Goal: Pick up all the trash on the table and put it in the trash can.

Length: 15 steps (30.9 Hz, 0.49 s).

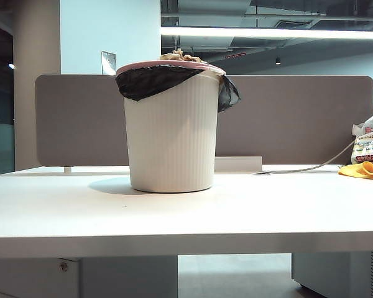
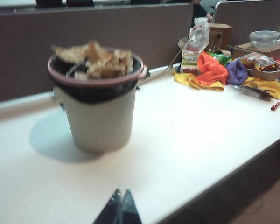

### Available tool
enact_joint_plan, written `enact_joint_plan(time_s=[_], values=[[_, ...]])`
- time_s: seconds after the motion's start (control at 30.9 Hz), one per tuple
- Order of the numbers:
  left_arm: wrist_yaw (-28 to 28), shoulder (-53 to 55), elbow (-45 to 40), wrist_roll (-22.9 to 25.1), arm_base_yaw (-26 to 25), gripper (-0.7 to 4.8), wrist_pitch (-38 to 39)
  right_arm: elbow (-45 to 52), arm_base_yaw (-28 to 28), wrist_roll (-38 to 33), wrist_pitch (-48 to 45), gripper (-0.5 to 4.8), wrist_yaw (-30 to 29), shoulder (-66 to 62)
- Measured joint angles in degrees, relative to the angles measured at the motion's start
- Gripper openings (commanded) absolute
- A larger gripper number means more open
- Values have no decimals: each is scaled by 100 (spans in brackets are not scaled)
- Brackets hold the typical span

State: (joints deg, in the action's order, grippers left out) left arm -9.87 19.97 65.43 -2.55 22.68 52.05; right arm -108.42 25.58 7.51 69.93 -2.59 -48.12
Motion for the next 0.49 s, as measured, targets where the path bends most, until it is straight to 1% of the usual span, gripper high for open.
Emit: enact_joint_plan(time_s=[0.06, 0.13, 0.19, 0.26, 0.29, 0.32, 0.39, 0.49], values=[[0, -214, -376, -223, 0, -5, -22, 748, -9, -254, -90, -5, -4, 595], [-7, -424, -807, -337, -2, -5, -133, 1757, -11, -627, -562, -5, -9, 1290], [-20, -573, -1241, -400, 0, -5, -514, 2815, -13, -925, -1115, -5, -35, 1908], [-20, -590, -1674, -568, -2, -5, -1174, 3862, -11, -1038, -1843, -5, -87, 2380], [-20, -577, -1941, -678, 0, -5, -1574, 4238, -11, -1060, -2105, -5, -107, 2511], [-13, -557, -2127, -761, 0, -5, -1805, 4800, -11, -1082, -2636, -5, -118, 2702], [-13, -553, -2614, -833, 0, -5, -2452, 5753, -11, -1108, -3348, -5, -205, 3010], [-13, -533, -3373, -870, 0, -5, -3362, 6957, -11, -1298, -4492, -5, -428, 3062]])
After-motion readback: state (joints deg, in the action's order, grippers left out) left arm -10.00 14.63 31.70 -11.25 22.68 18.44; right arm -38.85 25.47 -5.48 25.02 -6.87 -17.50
